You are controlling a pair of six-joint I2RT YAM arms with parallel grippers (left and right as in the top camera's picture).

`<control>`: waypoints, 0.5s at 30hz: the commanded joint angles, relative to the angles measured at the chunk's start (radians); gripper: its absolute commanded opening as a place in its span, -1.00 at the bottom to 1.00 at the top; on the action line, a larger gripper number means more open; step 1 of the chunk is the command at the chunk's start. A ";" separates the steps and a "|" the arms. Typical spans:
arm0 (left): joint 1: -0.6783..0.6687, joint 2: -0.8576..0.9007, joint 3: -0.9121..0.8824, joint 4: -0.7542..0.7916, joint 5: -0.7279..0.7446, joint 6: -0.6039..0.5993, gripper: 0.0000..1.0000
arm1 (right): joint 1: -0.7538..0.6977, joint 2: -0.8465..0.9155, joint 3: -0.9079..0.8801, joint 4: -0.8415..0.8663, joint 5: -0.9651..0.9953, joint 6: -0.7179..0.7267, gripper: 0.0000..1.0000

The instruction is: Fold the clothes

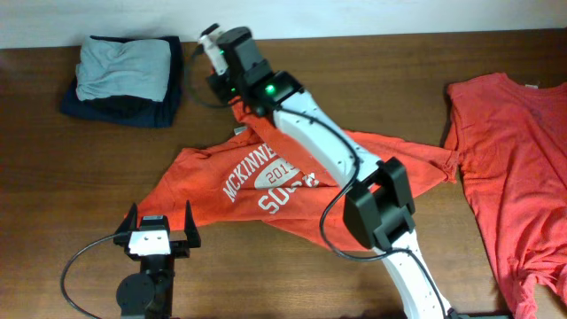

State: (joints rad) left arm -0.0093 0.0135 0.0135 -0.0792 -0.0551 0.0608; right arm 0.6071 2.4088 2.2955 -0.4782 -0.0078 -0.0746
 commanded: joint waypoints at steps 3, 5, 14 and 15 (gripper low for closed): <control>-0.003 -0.006 -0.004 -0.001 0.008 0.012 0.98 | -0.134 0.001 0.020 -0.018 0.031 -0.004 -0.92; -0.003 -0.006 -0.004 -0.001 0.008 0.012 0.98 | -0.191 0.001 0.020 -0.021 0.023 -0.004 -0.92; -0.003 -0.006 -0.004 -0.001 0.008 0.012 0.98 | -0.283 0.008 0.020 0.033 -0.041 -0.005 -0.92; -0.003 -0.006 -0.004 -0.001 0.008 0.013 0.98 | -0.287 0.014 0.020 0.050 -0.042 -0.004 -0.92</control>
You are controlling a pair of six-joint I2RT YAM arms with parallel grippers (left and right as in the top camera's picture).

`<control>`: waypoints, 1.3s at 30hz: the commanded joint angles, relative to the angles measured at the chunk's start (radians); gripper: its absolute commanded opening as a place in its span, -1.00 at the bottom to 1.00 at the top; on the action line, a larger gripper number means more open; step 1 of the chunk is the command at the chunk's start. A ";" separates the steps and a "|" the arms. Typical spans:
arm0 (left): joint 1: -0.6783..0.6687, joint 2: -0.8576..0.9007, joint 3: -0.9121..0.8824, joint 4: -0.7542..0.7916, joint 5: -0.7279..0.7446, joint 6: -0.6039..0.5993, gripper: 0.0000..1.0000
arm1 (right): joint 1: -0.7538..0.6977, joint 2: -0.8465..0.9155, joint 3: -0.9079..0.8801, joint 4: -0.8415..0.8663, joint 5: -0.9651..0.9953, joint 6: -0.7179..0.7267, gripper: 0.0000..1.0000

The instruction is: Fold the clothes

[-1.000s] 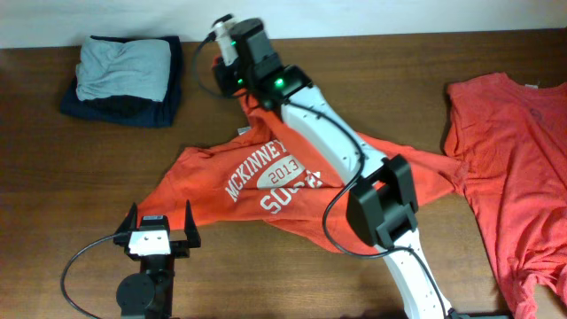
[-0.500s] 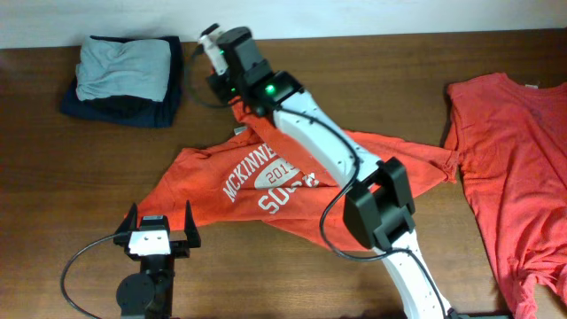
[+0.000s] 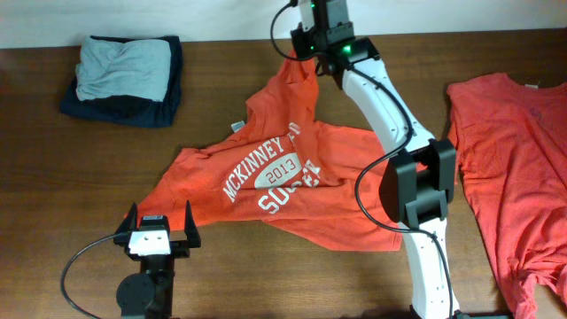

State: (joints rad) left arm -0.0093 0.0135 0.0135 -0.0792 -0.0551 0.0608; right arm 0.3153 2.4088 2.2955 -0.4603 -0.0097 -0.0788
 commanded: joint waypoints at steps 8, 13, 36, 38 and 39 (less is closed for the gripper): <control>-0.003 -0.006 -0.004 -0.001 0.008 0.013 0.99 | 0.002 0.106 0.020 0.175 -0.025 0.000 -0.92; -0.003 -0.006 -0.004 -0.001 0.008 0.012 0.98 | -0.014 0.163 0.020 0.304 0.092 0.008 -0.90; -0.003 -0.006 -0.004 -0.001 0.008 0.013 0.98 | -0.196 -0.146 0.196 -0.730 0.062 0.133 0.86; -0.003 -0.006 -0.004 -0.001 0.008 0.013 0.98 | -0.242 -0.146 0.195 -0.867 0.001 0.140 0.21; -0.003 -0.006 -0.004 -0.001 0.008 0.012 0.99 | -0.279 -0.139 0.184 -0.958 -0.068 0.140 -0.26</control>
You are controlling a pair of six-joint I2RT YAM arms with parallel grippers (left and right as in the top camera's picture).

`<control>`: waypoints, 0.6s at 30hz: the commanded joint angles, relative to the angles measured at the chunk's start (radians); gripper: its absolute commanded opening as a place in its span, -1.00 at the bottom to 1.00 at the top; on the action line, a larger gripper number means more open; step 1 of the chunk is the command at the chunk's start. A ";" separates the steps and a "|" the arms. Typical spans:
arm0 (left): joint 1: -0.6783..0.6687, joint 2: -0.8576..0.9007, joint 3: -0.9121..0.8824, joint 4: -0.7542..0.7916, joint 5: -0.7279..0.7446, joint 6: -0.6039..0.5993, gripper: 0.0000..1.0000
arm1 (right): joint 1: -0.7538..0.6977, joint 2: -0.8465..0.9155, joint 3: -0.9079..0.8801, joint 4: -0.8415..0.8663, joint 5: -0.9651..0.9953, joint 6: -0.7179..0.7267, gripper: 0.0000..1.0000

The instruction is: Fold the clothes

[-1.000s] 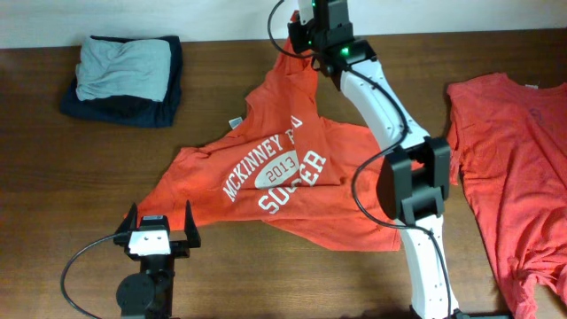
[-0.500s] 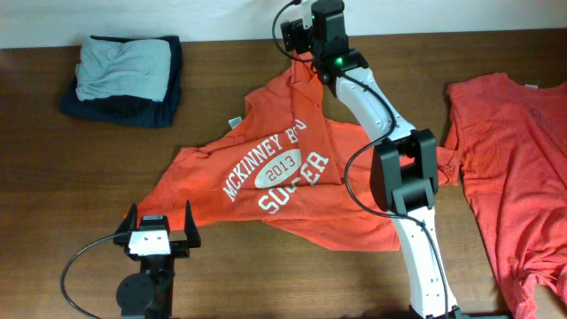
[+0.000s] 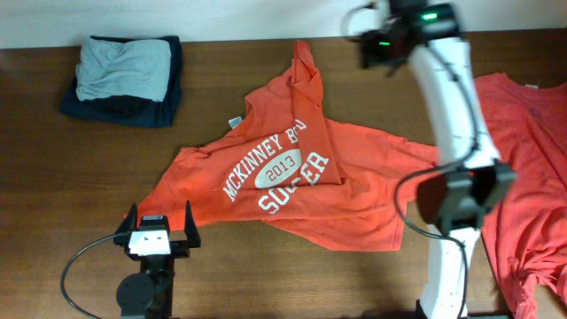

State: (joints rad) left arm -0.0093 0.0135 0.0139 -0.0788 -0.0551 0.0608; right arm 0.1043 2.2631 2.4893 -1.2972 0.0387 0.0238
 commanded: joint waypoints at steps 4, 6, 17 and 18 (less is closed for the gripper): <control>-0.003 -0.006 -0.005 -0.002 0.008 0.013 0.98 | -0.118 0.021 -0.071 -0.195 -0.265 0.037 -0.82; -0.003 -0.006 -0.005 -0.002 0.008 0.012 0.99 | -0.124 0.021 -0.116 -0.193 -0.272 0.037 -0.91; -0.003 -0.006 -0.005 -0.002 0.008 0.012 0.98 | -0.097 0.021 -0.506 0.038 -0.272 0.041 -0.92; -0.003 -0.006 -0.005 -0.001 0.008 0.013 0.98 | -0.097 0.021 -0.527 0.058 -0.272 0.041 -0.92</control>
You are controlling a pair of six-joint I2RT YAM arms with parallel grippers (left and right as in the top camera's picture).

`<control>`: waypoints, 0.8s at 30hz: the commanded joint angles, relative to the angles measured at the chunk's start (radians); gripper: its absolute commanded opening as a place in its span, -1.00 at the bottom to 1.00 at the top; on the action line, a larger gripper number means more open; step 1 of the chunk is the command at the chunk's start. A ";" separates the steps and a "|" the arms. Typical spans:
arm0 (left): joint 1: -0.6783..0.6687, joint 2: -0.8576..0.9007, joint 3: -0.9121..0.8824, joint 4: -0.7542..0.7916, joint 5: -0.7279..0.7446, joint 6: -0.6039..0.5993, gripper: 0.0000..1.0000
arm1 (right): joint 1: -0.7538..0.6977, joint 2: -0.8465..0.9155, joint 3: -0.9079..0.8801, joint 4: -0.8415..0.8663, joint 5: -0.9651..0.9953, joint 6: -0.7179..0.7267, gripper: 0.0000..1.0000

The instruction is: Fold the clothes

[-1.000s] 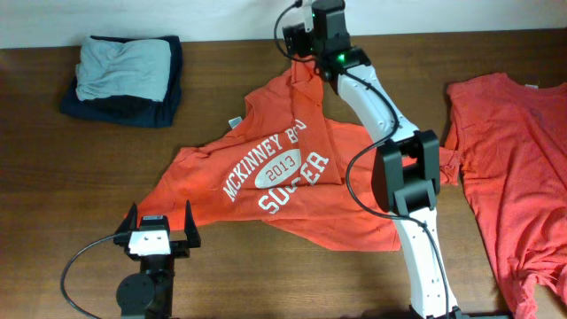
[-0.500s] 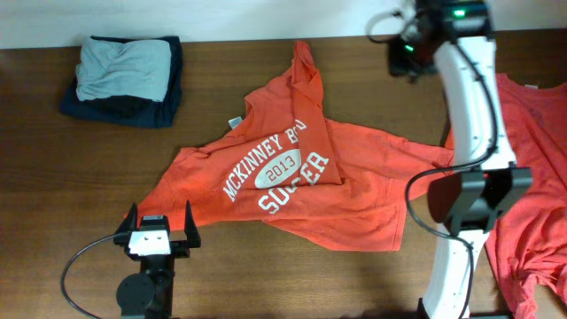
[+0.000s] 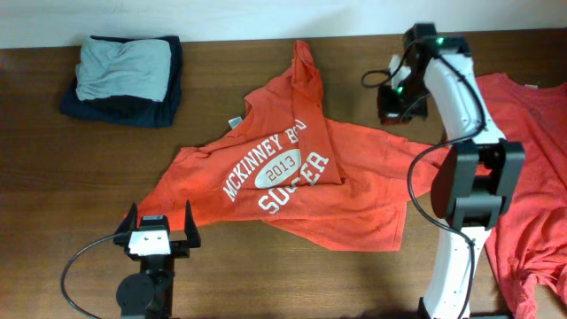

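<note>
An orange T-shirt (image 3: 292, 190) with white "McKinney 2013 Soccer" print lies crumpled mid-table, one part stretched toward the back edge (image 3: 303, 62). My right gripper (image 3: 395, 105) points down by the shirt's upper right part, near its sleeve; its fingers are too dark to tell open from shut. My left gripper (image 3: 160, 219) rests at the front left, open, just short of the shirt's lower left hem, nothing between its fingers.
A second orange shirt (image 3: 523, 168) lies spread at the right edge. A folded stack, grey on dark navy (image 3: 124, 75), sits at the back left. The right arm's white links (image 3: 461, 97) cross between the two orange shirts.
My right gripper has moved from the table's back edge nearer and a little right, and is now low by the printed shirt's right sleeve. The shirt and left arm have not moved.
My right gripper was first at the back left of the printed shirt, on its fabric. Then it was at the back centre with that part drawn along. Later the part lay stretched toward the back and the gripper was off it to the right; now it is by the sleeve.
</note>
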State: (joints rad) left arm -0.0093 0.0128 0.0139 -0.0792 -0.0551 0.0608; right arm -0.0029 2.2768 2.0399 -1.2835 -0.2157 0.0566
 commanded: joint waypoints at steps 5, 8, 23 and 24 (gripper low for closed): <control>-0.003 -0.006 -0.005 -0.001 0.008 0.013 0.99 | 0.009 0.008 -0.180 0.151 -0.016 0.008 -0.92; -0.003 -0.006 -0.005 -0.001 0.008 0.013 0.98 | 0.008 0.008 -0.211 0.175 0.013 0.009 -0.92; -0.003 -0.006 -0.005 -0.001 0.008 0.013 0.98 | -0.065 0.008 -0.322 0.193 0.232 0.091 -0.92; -0.003 -0.006 -0.005 -0.001 0.008 0.012 0.98 | -0.082 0.008 -0.333 0.193 0.248 0.096 -0.92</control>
State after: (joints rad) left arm -0.0093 0.0128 0.0139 -0.0792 -0.0551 0.0608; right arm -0.0269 2.2765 1.7565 -1.0924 -0.0692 0.1112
